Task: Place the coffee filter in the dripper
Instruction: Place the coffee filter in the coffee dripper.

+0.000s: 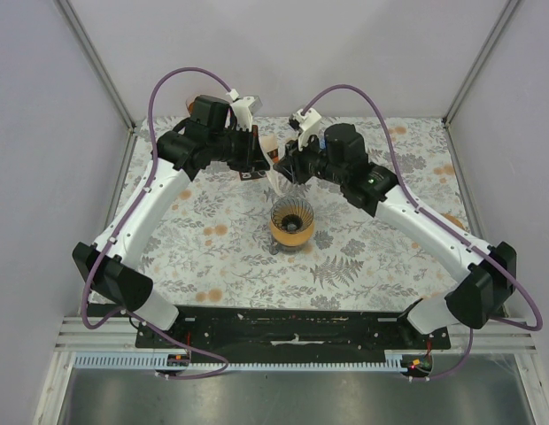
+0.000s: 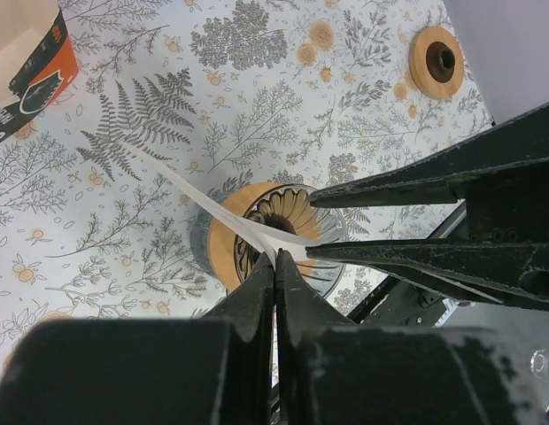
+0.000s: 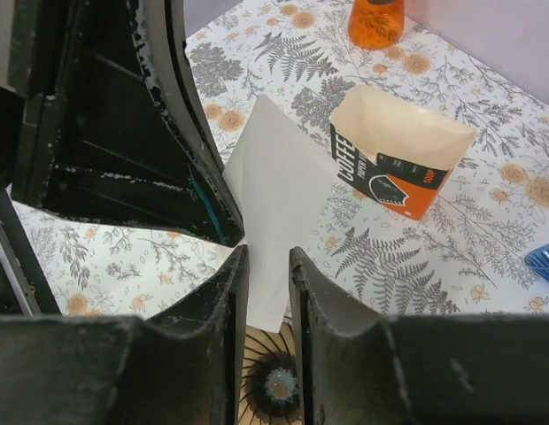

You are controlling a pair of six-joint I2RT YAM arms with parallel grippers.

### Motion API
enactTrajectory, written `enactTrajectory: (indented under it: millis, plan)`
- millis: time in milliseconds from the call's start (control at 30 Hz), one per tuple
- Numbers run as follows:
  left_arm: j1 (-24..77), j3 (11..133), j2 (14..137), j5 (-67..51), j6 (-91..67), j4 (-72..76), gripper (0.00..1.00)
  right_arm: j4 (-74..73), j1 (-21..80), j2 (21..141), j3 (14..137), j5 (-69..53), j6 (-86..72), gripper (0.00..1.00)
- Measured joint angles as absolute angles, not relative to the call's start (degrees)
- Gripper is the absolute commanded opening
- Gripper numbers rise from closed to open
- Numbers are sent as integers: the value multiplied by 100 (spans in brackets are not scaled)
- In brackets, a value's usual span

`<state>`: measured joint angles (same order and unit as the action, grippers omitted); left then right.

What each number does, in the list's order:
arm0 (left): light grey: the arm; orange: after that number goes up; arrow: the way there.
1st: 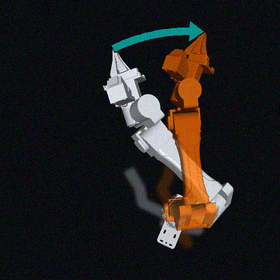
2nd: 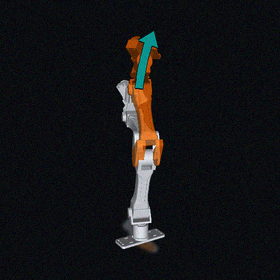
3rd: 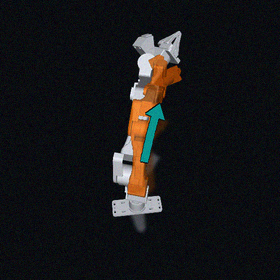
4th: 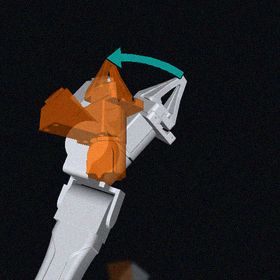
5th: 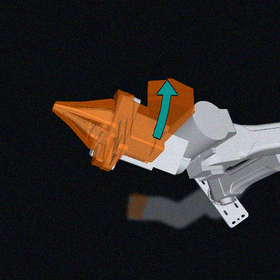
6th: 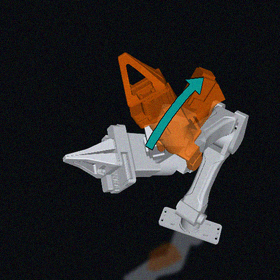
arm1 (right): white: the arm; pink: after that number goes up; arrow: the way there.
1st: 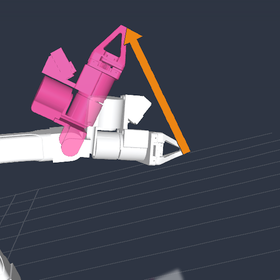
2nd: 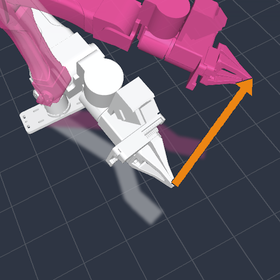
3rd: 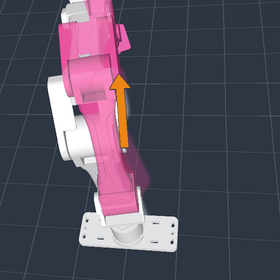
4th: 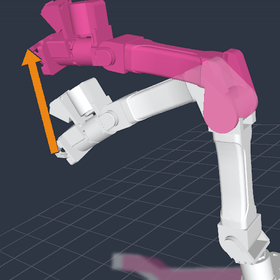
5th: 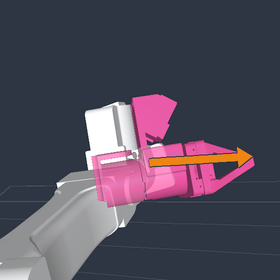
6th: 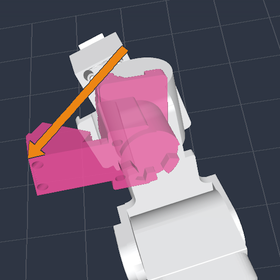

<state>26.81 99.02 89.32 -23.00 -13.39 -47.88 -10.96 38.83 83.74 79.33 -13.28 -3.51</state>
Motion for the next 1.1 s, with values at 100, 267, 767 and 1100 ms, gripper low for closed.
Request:
enactTrajectory:
  millis: [100, 267, 767, 1100]
  plan:
    - [2681, 9902, 8932, -2300, -1339, -4788, 2, -1074, 3918, 8453, 7972, -1271, -364, 31]
    - [2679, 9902, 8932, -2305, -1339, -4788, 2, -1081, 4069, 8562, 7977, -840, -360, 30]
    - [2672, 9896, 8947, -2276, -1190, -4799, 2, -1085, 4101, 9015, 8309, 71, -338, 0]
    - [2670, 9845, 8949, -1743, -646, -4786, 2, -945, 4018, 8576, 7959, 847, -193, 0]
